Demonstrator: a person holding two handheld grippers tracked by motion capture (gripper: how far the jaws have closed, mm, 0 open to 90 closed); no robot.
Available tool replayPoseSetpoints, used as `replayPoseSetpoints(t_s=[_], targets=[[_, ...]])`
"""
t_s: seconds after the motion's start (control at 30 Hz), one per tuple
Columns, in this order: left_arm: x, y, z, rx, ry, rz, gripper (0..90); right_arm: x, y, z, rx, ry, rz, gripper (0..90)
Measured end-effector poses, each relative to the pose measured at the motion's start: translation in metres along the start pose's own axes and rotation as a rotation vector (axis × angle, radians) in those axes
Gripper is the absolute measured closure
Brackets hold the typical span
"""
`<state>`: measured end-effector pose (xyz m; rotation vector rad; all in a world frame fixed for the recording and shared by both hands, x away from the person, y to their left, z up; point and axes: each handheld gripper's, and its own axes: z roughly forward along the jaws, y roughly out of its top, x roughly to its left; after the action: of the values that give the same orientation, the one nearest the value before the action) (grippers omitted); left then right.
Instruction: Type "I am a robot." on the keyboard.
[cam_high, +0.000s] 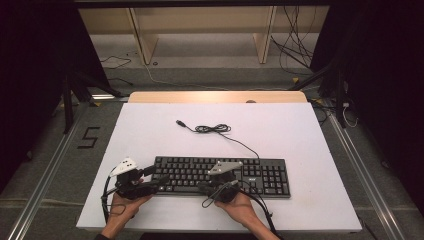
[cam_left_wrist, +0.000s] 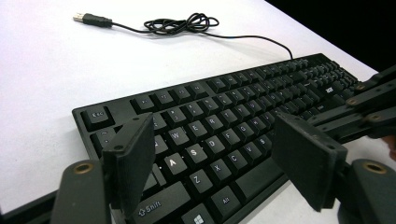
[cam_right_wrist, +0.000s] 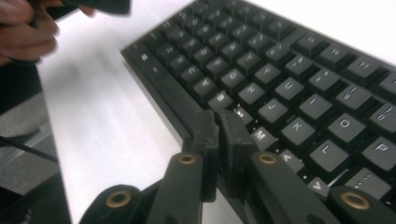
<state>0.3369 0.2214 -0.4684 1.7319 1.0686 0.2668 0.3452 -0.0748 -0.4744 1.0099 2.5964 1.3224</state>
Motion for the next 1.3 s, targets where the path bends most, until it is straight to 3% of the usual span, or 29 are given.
replayPoseSetpoints(t_s=[0.23, 0.5, 0.93, 1.3], targets=[[0.003, 0.000, 0.005, 0.016, 0.017, -0.006, 37.2, -0.003, 0.001, -0.007, -0.022, 0.008, 0.014, 76.0], [0.008, -0.001, 0.013, 0.070, 0.060, -0.020, 53.7, -0.003, 0.002, -0.007, -0.017, 0.006, 0.035, 51.2], [0.004, -0.002, 0.019, 0.100, 0.064, 0.032, 78.0, -0.008, 0.004, -0.017, -0.045, 0.008, 0.047, 41.5], [0.006, -0.002, 0.022, 0.122, 0.088, 0.038, 88.4, -0.009, 0.004, -0.017, -0.052, 0.005, 0.049, 38.8]])
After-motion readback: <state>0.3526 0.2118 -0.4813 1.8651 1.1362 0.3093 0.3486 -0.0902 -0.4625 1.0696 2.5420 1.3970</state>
